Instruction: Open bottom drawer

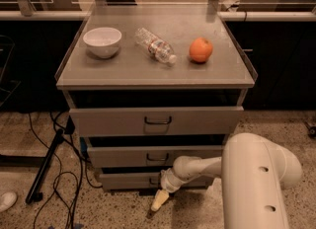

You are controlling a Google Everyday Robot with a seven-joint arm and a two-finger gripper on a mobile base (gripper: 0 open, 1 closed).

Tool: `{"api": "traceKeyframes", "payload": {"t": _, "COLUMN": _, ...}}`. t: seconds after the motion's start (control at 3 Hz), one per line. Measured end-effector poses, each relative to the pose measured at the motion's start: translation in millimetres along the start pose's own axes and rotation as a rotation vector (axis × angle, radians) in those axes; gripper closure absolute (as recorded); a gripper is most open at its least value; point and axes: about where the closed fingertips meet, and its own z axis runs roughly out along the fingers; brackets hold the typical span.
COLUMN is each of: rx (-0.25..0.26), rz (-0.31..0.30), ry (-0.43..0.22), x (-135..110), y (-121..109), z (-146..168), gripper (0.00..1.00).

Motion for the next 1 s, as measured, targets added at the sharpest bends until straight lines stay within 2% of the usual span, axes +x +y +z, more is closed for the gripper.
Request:
{"api": "traceKeyframes", "payload": {"t": 0.33, "rx": 0.004, "rz": 0.007, "ry": -0.011, "x": 4.6, "y": -14.1, "z": 10.3, "gripper": 0.0}}
{"api": "traceKeyframes", "payload": {"t": 0.67, "rx": 0.004, "rz": 0.028, "ry": -0.011, "x": 22.5, "y": -39.2, "z": 35.7, "gripper": 0.0}}
{"api": "traceKeyframes", "payload": {"t": 1.0, "rx": 0.004, "rz": 0.028, "ry": -0.011, "x": 22.5, "y": -39.2, "z": 35.7, "gripper": 0.0}}
